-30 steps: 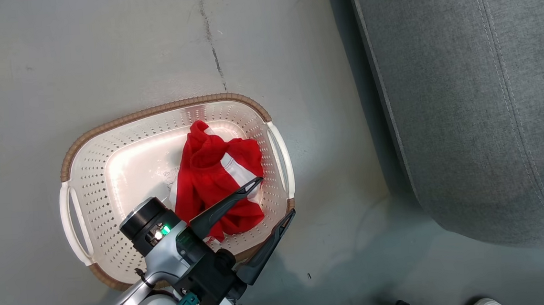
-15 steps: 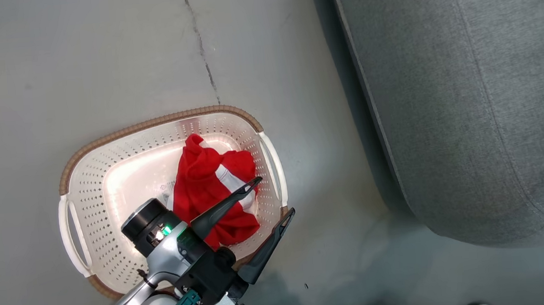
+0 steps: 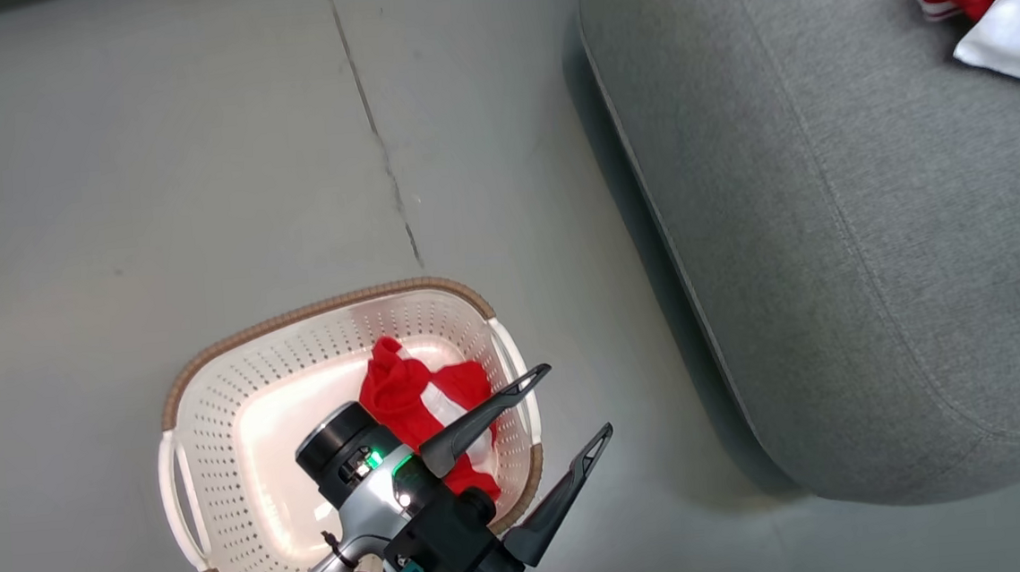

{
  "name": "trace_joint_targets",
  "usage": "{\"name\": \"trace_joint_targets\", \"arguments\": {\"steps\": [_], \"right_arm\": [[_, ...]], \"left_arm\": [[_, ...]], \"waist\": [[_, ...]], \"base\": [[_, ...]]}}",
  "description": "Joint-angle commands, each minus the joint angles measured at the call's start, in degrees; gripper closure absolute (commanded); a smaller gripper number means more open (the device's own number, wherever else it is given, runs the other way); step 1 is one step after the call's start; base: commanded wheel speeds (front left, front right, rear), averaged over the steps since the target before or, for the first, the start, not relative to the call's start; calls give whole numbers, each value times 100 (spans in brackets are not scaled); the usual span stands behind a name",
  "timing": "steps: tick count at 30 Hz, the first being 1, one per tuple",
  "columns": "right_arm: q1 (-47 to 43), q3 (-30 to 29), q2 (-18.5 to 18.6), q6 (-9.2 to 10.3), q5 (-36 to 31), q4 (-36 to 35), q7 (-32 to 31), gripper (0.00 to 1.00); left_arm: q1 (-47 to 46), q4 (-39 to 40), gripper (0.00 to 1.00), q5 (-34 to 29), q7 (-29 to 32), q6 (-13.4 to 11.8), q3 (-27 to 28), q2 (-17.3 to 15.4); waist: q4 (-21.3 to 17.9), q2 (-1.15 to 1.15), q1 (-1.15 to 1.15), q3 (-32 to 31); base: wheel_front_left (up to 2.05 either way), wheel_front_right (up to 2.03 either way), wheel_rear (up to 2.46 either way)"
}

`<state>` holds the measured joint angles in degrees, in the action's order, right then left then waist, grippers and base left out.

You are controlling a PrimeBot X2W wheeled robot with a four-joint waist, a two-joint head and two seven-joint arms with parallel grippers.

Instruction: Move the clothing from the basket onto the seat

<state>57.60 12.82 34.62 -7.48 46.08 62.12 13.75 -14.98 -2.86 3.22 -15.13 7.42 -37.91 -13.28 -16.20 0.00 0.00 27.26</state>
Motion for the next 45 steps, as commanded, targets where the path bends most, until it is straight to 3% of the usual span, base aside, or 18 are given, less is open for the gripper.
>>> {"name": "trace_joint_targets", "arguments": {"steps": [1,5,9,10,11,15,23,31,38,45], "right_arm": [[-136,83,85,-3,-34,-137,74,0],[-365,295,248,-2,-69,-753,133,0],[-680,42,428,-2,-218,-1819,140,0],[-919,-238,400,-2,-308,-2418,138,0],[-919,-238,400,-2,-308,-2418,138,0],[-1536,-722,194,-2,-503,-3570,138,0],[-2926,-698,-176,-3,-637,-5212,140,0],[-3968,-1048,-976,-4,-1043,-6094,140,0],[-4758,-1148,-1671,-3,-1441,-6308,140,0],[-5527,-1074,-2336,-4,-1674,-6235,140,0]], "left_arm": [[58,-23,0,42,1,3,13,25],[168,-18,0,94,1,4,59,192],[261,-1,0,106,1,4,120,353],[330,12,0,106,1,5,152,435],[330,12,0,106,1,5,152,435],[466,48,0,124,1,5,230,569],[757,118,0,161,1,5,549,809],[1082,155,0,107,1,-6,1135,955],[1359,172,0,253,2,-198,1815,1022],[1574,63,0,253,2,-438,2089,1030]], "waist": [[2,0,0,-279],[14,0,0,-623],[58,0,0,-975],[94,0,0,-1143],[94,0,0,-1143],[200,0,0,-1447],[580,0,0,-1985],[1135,0,0,-2392],[1640,0,0,-2617],[1989,0,0,-2767]], "base": [[0,0,0],[0,0,0],[0,0,0],[0,0,0],[0,0,0],[0,0,0],[0,0,0],[0,0,0],[0,0,0],[0,0,0]]}}
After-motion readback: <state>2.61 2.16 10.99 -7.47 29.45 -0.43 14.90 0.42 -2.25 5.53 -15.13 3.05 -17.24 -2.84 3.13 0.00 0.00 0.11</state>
